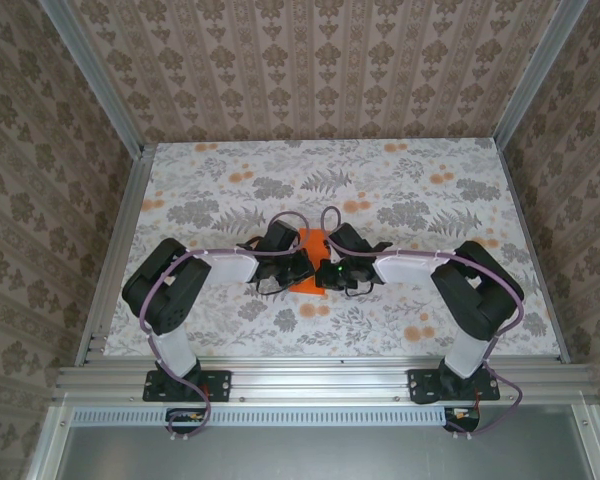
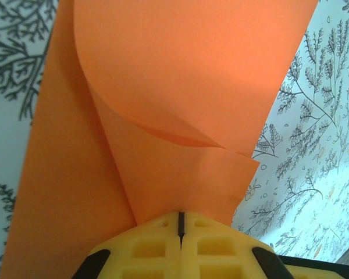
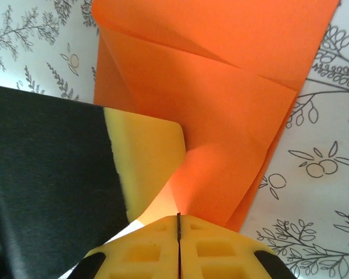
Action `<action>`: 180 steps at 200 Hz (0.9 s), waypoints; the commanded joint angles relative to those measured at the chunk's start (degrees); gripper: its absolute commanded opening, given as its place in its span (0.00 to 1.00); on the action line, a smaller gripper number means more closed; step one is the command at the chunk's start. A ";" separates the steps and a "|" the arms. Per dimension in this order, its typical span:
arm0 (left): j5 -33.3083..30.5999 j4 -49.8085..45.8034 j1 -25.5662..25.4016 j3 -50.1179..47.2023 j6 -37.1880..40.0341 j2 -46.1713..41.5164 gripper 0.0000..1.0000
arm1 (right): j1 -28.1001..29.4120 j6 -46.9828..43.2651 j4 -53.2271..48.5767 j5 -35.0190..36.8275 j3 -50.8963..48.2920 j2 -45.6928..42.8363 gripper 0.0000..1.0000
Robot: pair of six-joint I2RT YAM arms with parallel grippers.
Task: Fold a paper plane with a square sheet of paper (pick it up from the middle)
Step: Fold the triangle a second time at the center of the table.
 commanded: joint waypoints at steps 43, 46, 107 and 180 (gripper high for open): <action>-0.26 -3.33 0.56 -2.47 -1.68 1.79 0.04 | -0.18 -0.84 -2.66 -2.13 -2.09 2.64 0.08; -0.23 -3.27 0.66 -2.50 -1.68 1.70 0.04 | -0.25 -1.02 -3.09 -1.90 -2.18 2.54 0.08; -0.18 -2.29 3.31 -1.20 0.94 0.64 0.08 | -1.32 -3.27 -8.17 -1.03 -4.52 2.28 0.08; -0.41 -2.67 8.52 0.86 6.11 3.55 0.09 | -1.55 -4.55 -9.88 -3.32 -5.87 1.45 0.08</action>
